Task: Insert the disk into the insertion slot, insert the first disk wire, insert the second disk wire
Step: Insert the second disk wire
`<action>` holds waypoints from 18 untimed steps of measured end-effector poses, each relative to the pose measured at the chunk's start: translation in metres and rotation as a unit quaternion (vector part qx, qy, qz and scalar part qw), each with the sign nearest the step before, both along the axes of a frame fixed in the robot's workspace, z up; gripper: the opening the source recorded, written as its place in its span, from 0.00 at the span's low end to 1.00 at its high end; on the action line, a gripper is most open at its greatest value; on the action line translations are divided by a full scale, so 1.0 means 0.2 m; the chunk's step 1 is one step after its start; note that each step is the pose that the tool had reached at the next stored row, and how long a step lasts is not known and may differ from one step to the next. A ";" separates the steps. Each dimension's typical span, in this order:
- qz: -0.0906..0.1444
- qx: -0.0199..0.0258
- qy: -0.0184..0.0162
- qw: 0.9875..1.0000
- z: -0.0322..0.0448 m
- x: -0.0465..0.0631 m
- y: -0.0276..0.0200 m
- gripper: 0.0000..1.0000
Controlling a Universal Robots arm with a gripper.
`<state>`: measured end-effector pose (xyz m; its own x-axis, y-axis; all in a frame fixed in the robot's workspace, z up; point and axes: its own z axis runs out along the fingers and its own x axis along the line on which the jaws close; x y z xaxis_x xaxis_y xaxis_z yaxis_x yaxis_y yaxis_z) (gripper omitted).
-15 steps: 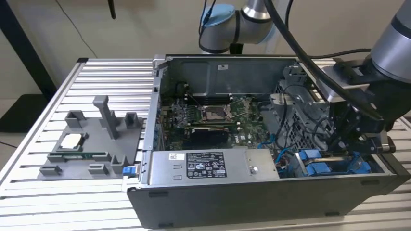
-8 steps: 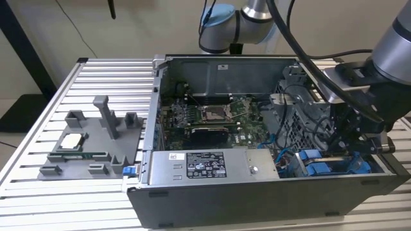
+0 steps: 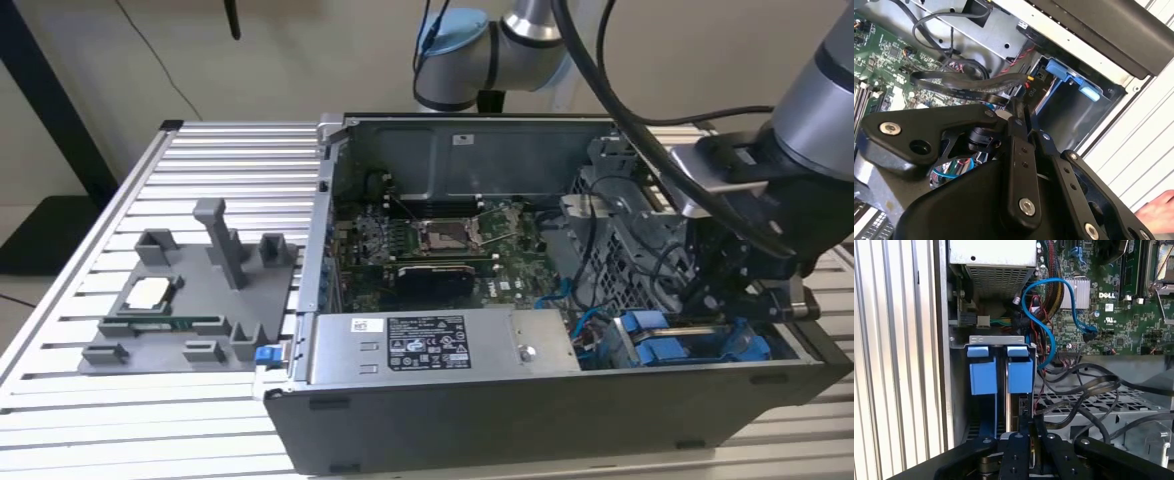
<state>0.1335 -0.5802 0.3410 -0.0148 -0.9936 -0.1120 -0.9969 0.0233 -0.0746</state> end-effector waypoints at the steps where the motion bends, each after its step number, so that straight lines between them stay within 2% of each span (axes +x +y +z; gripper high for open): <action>1: -0.001 0.000 0.000 1.000 -0.004 0.00 0.000 0.16; 6: -0.005 -0.001 0.000 1.000 -0.033 0.00 0.000 0.16; 9: -0.005 0.001 0.000 1.000 -0.055 0.00 0.001 0.17; 11: -0.005 0.000 0.000 1.000 -0.053 0.00 0.000 0.30; 13: -0.005 0.000 0.000 1.000 -0.044 0.00 0.000 0.30; 18: -0.005 0.000 0.000 1.000 0.030 0.00 0.000 0.30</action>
<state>0.1333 -0.5802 0.3469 -0.0257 -0.9934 -0.1122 -0.9967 0.0341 -0.0739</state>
